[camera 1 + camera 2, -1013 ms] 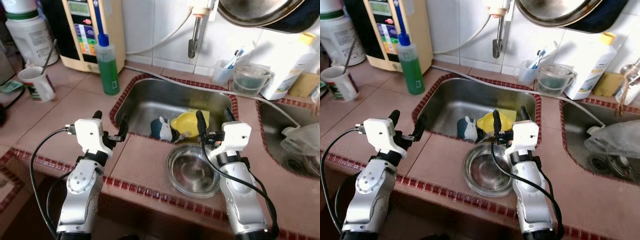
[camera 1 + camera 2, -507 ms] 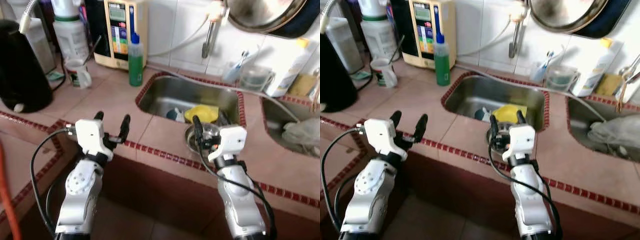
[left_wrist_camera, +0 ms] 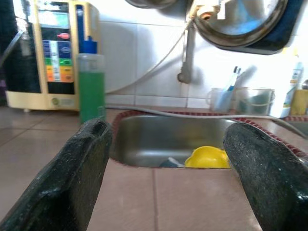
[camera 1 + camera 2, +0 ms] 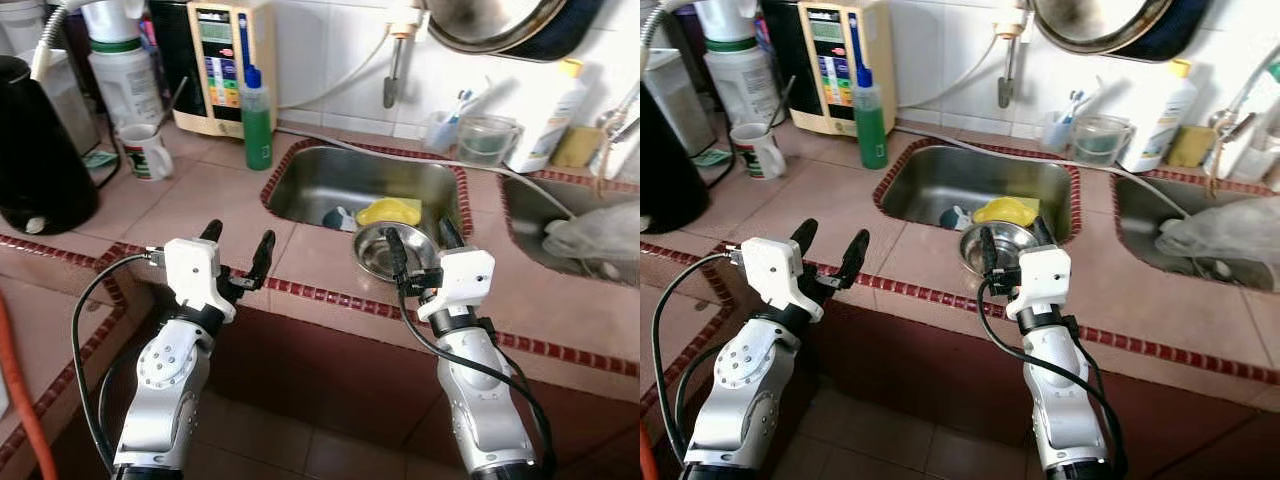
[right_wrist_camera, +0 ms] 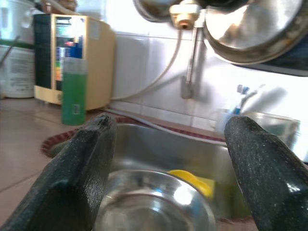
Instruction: Kitchen organization
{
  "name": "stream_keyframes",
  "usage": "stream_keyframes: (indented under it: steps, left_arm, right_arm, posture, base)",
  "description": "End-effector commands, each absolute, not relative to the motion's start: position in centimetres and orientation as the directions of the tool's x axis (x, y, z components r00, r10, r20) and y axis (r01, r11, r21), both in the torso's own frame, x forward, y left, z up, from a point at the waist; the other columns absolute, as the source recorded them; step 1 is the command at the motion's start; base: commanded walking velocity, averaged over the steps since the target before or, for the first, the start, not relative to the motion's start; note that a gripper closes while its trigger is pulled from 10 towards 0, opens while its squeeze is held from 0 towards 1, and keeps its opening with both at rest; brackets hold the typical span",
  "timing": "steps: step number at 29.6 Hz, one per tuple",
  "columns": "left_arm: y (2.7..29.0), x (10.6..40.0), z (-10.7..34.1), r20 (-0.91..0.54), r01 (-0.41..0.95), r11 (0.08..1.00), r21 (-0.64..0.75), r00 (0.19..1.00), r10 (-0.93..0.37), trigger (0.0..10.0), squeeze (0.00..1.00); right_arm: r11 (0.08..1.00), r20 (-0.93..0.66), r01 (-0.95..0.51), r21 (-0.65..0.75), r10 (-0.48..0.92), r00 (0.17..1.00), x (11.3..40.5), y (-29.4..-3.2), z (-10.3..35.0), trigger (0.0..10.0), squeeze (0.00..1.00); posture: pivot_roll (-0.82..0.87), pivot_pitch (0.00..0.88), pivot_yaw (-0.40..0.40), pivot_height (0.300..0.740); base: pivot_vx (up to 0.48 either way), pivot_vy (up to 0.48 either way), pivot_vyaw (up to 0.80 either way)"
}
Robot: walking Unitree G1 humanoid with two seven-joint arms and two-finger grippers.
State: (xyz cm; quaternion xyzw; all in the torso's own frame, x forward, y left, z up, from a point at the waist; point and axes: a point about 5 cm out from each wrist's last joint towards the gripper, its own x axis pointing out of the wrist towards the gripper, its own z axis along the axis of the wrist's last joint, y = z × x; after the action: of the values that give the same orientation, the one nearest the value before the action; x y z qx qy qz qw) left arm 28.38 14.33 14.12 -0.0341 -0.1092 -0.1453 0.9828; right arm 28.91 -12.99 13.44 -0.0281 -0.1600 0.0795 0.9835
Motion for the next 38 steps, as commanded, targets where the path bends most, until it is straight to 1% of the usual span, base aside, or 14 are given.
stream_keyframes:
  steps: [1, 13, 23, 27, 28, 29, 30, 31, 34, 38]
  left_arm:
    - [13.9, 28.3, 14.4, 0.233, 0.312, 0.949, -0.036, 0.926, -0.296, 10.0, 0.00]
    - [13.7, 28.4, 14.3, 0.227, 0.326, 0.945, -0.031, 0.923, -0.310, 10.0, 0.00]
    - [13.4, 28.5, 14.3, 0.230, 0.334, 0.942, -0.048, 0.921, -0.315, 10.0, 0.00]
    - [13.2, 28.4, 14.2, 0.212, 0.364, 0.931, 0.000, 0.910, -0.355, 10.0, 0.00]
    - [13.1, 28.3, 14.2, 0.209, 0.378, 0.926, 0.012, 0.904, -0.372, 10.0, 0.00]
    - [13.1, 28.3, 14.2, 0.209, 0.378, 0.926, 0.012, 0.904, -0.372, 10.0, 0.00]
    - [12.7, 28.1, 14.2, 0.200, 0.421, 0.906, 0.035, 0.886, -0.419, 10.0, 0.00]
    - [12.7, 28.1, 14.2, 0.200, 0.421, 0.906, 0.035, 0.886, -0.419, 10.0, 0.00]
    - [11.8, 27.3, 14.0, 0.161, 0.532, 0.838, 0.122, 0.822, -0.546, 10.0, 0.00]
    - [11.6, 27.3, 13.6, 0.133, 0.563, 0.815, 0.138, 0.805, -0.579, 10.0, 0.00]
  right_arm:
    - [0.988, 0.324, -0.131, -0.085, 0.152, 0.934, 29.0, -13.4, 13.8, 10.0, 0.00]
    - [0.988, 0.324, -0.130, -0.089, 0.152, 0.934, 29.0, -13.4, 13.8, 10.0, 0.00]
    - [0.989, 0.320, -0.130, -0.072, 0.146, 0.936, 29.1, -13.4, 13.8, 10.0, 0.00]
    - [0.988, 0.308, -0.150, -0.043, 0.156, 0.938, 29.1, -13.2, 13.7, 10.0, 0.00]
    - [0.987, 0.307, -0.152, -0.040, 0.157, 0.939, 29.1, -13.2, 13.7, 10.0, 0.12]
    - [0.987, 0.307, -0.152, -0.040, 0.157, 0.939, 29.1, -13.2, 13.7, 10.0, 0.12]
    - [0.986, 0.306, -0.160, -0.036, 0.163, 0.938, 29.1, -13.2, 13.6, 10.0, 1.00]
    - [0.986, 0.306, -0.160, -0.036, 0.163, 0.938, 29.1, -13.2, 13.6, 10.0, 1.00]
    - [0.983, 0.303, -0.182, -0.025, 0.181, 0.936, 29.2, -13.1, 13.6, 10.0, 1.00]
    - [0.978, 0.293, -0.206, -0.018, 0.202, 0.935, 29.5, -13.1, 13.6, 10.0, 1.00]
  posture:
    - [0.00, 0.027, -0.004, 0.740]
    - [0.00, 0.028, -0.004, 0.740]
    - [0.00, 0.033, -0.005, 0.740]
    - [0.00, 0.037, -0.004, 0.740]
    - [0.00, 0.038, -0.004, 0.740]
    - [0.00, 0.038, -0.004, 0.740]
    - [0.00, 0.039, -0.005, 0.740]
    - [0.00, 0.039, -0.005, 0.740]
    - [0.01, 0.040, -0.005, 0.740]
    - [0.00, 0.046, -0.001, 0.740]
  base:
    - [0.000, -0.304, 0.00]
    - [0.000, -0.369, 0.00]
    - [0.000, 0.000, 0.00]
    - [0.000, 0.000, 0.00]
    - [0.000, 0.000, 0.00]
    - [0.000, 0.000, 0.00]
    - [0.000, 0.000, 0.00]
    - [0.000, 0.000, 0.00]
    - [0.000, 0.000, 0.00]
    - [0.000, 0.000, 0.00]
